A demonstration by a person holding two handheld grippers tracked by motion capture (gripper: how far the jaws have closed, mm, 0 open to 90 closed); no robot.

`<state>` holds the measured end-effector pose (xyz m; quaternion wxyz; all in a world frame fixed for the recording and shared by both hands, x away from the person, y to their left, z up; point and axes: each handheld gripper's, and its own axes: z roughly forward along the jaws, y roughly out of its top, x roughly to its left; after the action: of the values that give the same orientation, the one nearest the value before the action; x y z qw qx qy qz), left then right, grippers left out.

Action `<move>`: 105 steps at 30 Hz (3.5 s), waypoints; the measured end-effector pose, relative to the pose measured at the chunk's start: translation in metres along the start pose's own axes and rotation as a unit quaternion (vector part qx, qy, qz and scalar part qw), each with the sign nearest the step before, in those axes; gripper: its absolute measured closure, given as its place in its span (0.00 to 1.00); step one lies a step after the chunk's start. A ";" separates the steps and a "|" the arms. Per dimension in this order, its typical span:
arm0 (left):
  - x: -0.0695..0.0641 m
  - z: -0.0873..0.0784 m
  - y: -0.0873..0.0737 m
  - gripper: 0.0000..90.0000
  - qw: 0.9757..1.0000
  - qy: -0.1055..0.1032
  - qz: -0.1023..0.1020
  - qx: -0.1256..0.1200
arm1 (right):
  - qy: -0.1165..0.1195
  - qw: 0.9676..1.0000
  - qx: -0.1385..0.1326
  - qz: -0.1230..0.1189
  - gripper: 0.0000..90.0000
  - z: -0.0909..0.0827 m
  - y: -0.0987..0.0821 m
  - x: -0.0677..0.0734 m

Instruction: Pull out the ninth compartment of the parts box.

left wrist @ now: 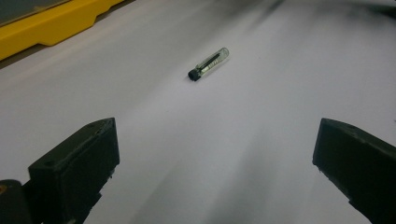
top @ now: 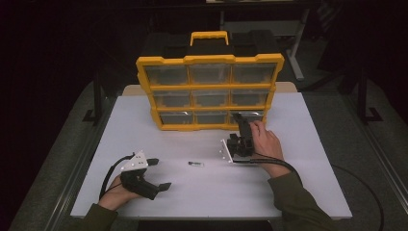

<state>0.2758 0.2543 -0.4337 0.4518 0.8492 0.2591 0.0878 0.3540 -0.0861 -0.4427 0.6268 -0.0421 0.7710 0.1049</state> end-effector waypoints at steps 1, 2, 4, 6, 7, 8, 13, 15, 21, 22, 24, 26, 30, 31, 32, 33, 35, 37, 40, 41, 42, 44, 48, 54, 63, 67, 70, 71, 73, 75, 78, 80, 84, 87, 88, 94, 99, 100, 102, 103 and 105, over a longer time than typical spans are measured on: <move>0.000 0.000 0.000 0.00 1.000 0.000 0.000 -0.001 | 0.000 1.000 0.002 0.001 0.07 0.001 -0.001 0.000; 0.000 0.000 0.000 0.00 1.000 0.000 0.000 -0.002 | 0.000 1.000 0.002 0.001 0.07 0.001 -0.001 0.000; 0.001 0.000 0.000 0.00 1.000 0.002 -0.001 -0.003 | -0.002 1.000 0.008 0.002 0.07 0.002 -0.003 0.000; 0.001 0.000 0.000 0.00 1.000 0.003 -0.001 -0.004 | -0.007 1.000 0.014 -0.002 0.07 0.003 -0.005 0.000; 0.001 0.000 0.000 0.00 1.000 0.003 0.000 -0.004 | -0.006 1.000 0.016 0.002 0.07 0.003 -0.005 0.000; 0.001 0.000 0.000 0.00 1.000 0.003 0.000 -0.004 | -0.006 1.000 0.016 0.002 0.07 0.003 -0.005 0.000; 0.001 0.000 0.000 0.00 1.000 0.005 0.000 0.000 | -0.011 1.000 0.026 -0.007 0.10 0.004 -0.010 -0.002; 0.000 0.000 0.000 0.00 1.000 0.005 0.000 0.002 | -0.011 0.999 0.030 -0.005 0.11 0.004 -0.012 -0.002; 0.000 0.000 0.000 0.00 1.000 0.005 0.000 0.002 | -0.026 0.999 0.040 -0.004 0.14 0.008 -0.019 -0.004; 0.000 0.000 0.000 0.00 1.000 0.005 0.000 0.002 | -0.026 0.999 0.040 -0.004 0.14 0.008 -0.019 -0.004; 0.000 0.000 0.000 0.00 1.000 0.005 -0.001 0.001 | -0.039 0.998 0.053 -0.016 0.16 0.010 -0.022 -0.003; 0.000 0.001 0.000 0.00 1.000 0.005 0.000 0.002 | -0.039 0.998 0.054 -0.016 0.16 0.011 -0.022 -0.003; 0.000 0.000 0.000 0.00 1.000 0.005 0.000 0.002 | -0.042 0.997 0.064 -0.022 0.20 0.013 -0.025 -0.002; 0.000 0.000 0.000 0.00 1.000 0.006 0.001 0.002 | -0.044 0.996 0.069 -0.018 0.22 0.013 -0.026 0.000; 0.000 0.000 0.000 0.00 1.000 0.006 0.001 0.002 | -0.044 0.996 0.069 -0.018 0.22 0.013 -0.026 0.000; 0.000 0.000 0.000 0.00 1.000 0.006 0.001 0.003 | -0.047 0.996 0.072 -0.023 0.23 0.014 -0.028 -0.001; 0.000 0.000 0.000 0.00 1.000 0.005 0.001 0.002 | -0.046 0.996 0.075 -0.017 0.25 0.014 -0.028 0.000; 0.000 0.000 0.000 0.00 1.000 0.005 0.001 0.002 | -0.047 0.996 0.075 -0.016 0.26 0.014 -0.028 0.000; 0.000 0.000 0.000 0.00 1.000 0.005 0.001 0.002 | -0.050 0.996 0.076 -0.018 0.30 0.015 -0.028 0.001; 0.000 0.000 0.000 0.00 1.000 0.005 0.001 0.002 | -0.055 0.995 0.082 -0.019 0.34 0.015 -0.028 0.001; 0.000 0.000 0.000 0.00 1.000 0.005 0.000 0.002 | -0.055 0.995 0.082 -0.019 0.34 0.015 -0.028 0.001; 0.000 0.000 0.000 0.00 1.000 0.006 0.000 0.002 | -0.056 0.995 0.084 -0.019 0.38 0.015 -0.028 0.001; 0.000 0.001 0.000 0.00 1.000 0.006 0.001 0.002 | -0.057 0.995 0.085 -0.016 0.44 0.015 -0.028 0.001; 0.000 0.001 0.000 0.00 1.000 0.005 0.000 0.002 | -0.055 0.994 0.092 -0.013 0.55 0.014 -0.027 0.001; 0.000 0.000 0.000 0.00 1.000 0.005 0.002 0.002 | -0.061 0.994 0.093 -0.019 0.69 0.016 -0.027 0.001; 0.000 0.000 0.000 0.00 1.000 0.006 0.001 0.002 | -0.067 0.993 0.099 -0.024 0.73 0.016 -0.027 0.000; 0.000 0.000 0.000 0.00 1.000 0.006 0.000 0.003 | -0.074 0.992 0.104 -0.017 0.75 0.015 -0.027 0.000; 0.000 0.000 0.000 0.00 1.000 0.006 0.001 0.003 | -0.076 0.991 0.106 -0.016 0.76 0.015 -0.027 0.000; 0.000 0.000 0.000 0.00 1.000 0.006 0.000 0.003 | -0.076 0.991 0.107 -0.016 0.77 0.015 -0.027 0.000; 0.001 0.000 0.000 0.00 1.000 0.007 0.002 0.001 | -0.075 0.991 0.107 -0.016 0.79 0.015 -0.027 0.000; 0.000 0.000 0.000 0.00 1.000 0.007 0.002 0.001 | -0.075 0.991 0.108 -0.018 0.82 0.015 -0.027 0.000; 0.000 0.000 0.000 0.00 1.000 0.006 0.000 0.002 | -0.074 0.991 0.109 -0.015 0.84 0.015 -0.026 -0.001; 0.000 0.000 0.000 0.00 1.000 0.005 0.000 0.001 | -0.076 0.991 0.109 -0.015 0.84 0.015 -0.026 0.000; 0.000 -0.001 0.000 0.00 1.000 0.006 0.002 0.002 | -0.077 0.991 0.110 -0.018 0.85 0.015 -0.026 0.000; 0.000 0.000 0.000 0.00 1.000 0.007 0.001 0.001 | -0.079 0.990 0.111 -0.028 0.86 0.015 -0.026 0.000; 0.000 -0.001 0.000 0.00 1.000 0.006 0.001 0.005 | -0.081 0.990 0.110 -0.027 0.87 0.015 -0.025 0.001; 0.000 -0.001 0.000 0.00 1.000 0.007 0.001 -0.001 | -0.078 0.990 0.110 -0.025 0.87 0.013 -0.026 0.001; 0.000 -0.001 0.000 0.00 1.000 0.007 0.000 -0.001 | -0.078 0.990 0.110 -0.025 0.87 0.013 -0.026 0.001; 0.000 -0.001 0.000 0.00 1.000 0.007 0.000 -0.001 | -0.076 0.990 0.112 -0.033 0.87 0.012 -0.026 0.000; 0.000 -0.001 0.000 0.00 1.000 0.007 0.001 -0.001 | -0.077 0.990 0.111 -0.033 0.87 0.011 -0.026 0.000; 0.000 -0.001 0.000 0.00 1.000 0.007 0.000 0.000 | -0.075 0.990 0.110 -0.036 0.87 0.010 -0.026 0.000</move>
<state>0.2752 0.2550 -0.4333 0.4502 0.8485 0.2619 0.0940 0.3687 -0.1096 -0.4479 0.6873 0.0073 0.7263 -0.0006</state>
